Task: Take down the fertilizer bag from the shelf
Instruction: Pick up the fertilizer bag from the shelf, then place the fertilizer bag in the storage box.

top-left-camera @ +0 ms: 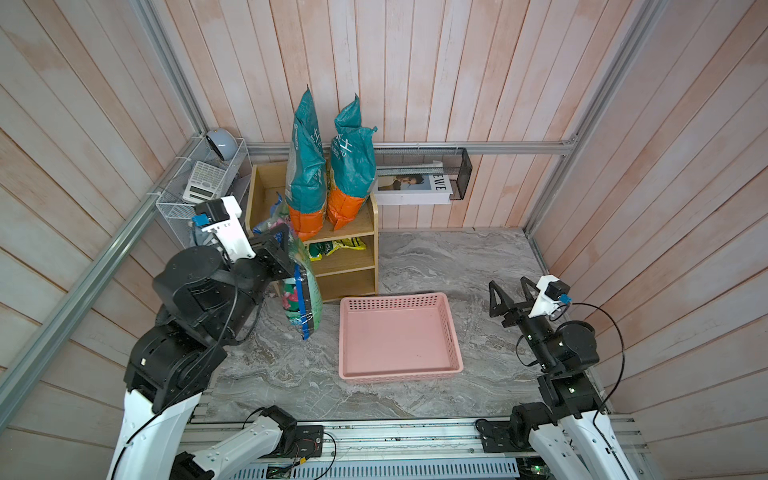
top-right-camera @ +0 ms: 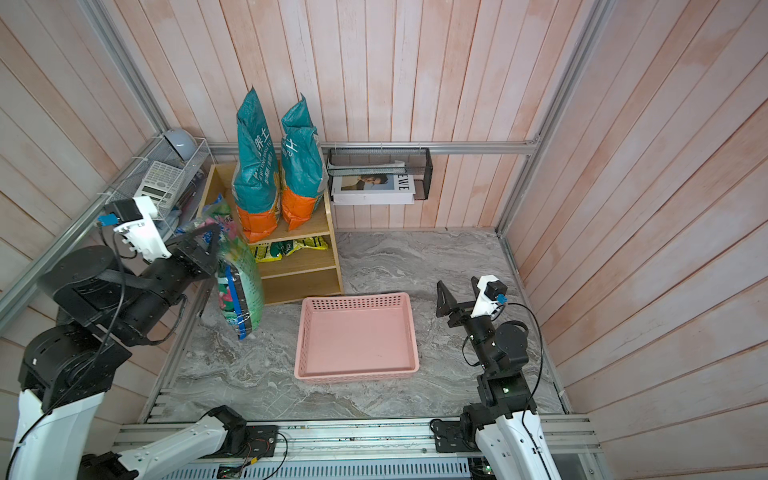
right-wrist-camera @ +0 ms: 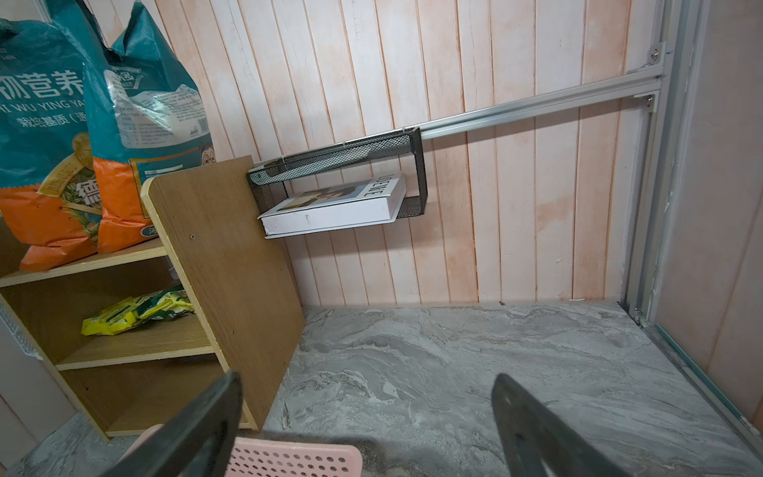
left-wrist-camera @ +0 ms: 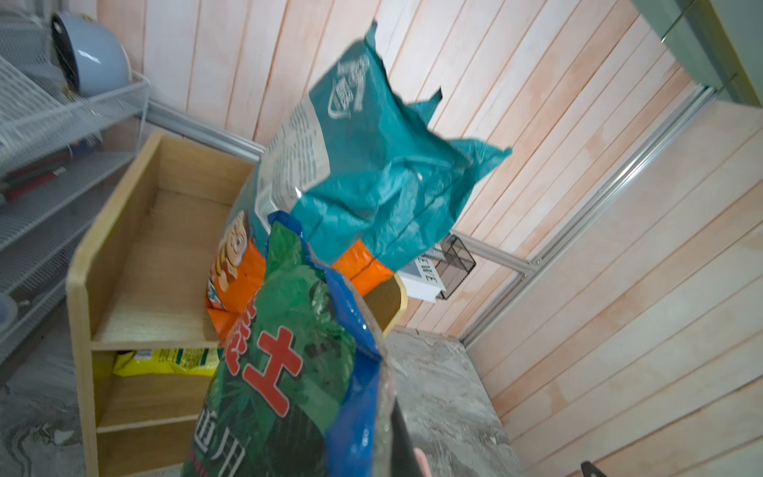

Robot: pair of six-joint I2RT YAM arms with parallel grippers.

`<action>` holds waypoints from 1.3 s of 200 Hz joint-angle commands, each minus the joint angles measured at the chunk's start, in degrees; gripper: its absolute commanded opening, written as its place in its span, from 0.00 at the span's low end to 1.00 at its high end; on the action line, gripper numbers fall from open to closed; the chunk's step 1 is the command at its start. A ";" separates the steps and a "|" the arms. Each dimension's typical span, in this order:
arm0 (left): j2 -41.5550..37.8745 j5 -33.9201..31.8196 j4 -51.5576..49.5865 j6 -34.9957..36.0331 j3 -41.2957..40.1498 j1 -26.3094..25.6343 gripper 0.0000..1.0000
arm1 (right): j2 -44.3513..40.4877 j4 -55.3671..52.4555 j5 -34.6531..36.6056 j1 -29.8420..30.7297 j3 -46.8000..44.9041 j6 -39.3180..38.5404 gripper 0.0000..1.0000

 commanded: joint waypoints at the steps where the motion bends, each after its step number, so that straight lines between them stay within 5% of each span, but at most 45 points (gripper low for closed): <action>1: 0.72 -5.88 16.11 -0.29 -3.14 -8.40 0.00 | 0.24 1.67 -0.69 0.17 -0.39 1.01 0.98; 28: 6.46 -21.43 24.56 6.95 -7.85 -26.81 0.00 | 0.89 1.63 -0.62 0.06 -0.31 1.06 0.98; 46: 10.08 -24.72 30.48 6.69 -10.90 -31.35 0.00 | 0.90 1.47 -0.38 0.13 -0.39 0.98 0.98; 100: 16.59 -24.66 49.24 0.79 -22.23 -32.61 0.00 | -1.52 -0.52 3.84 0.09 -1.01 1.00 0.98; 260: 38.59 -24.03 74.27 -6.38 -28.91 -34.76 0.00 | -2.05 -0.59 4.93 0.13 -1.71 1.69 0.98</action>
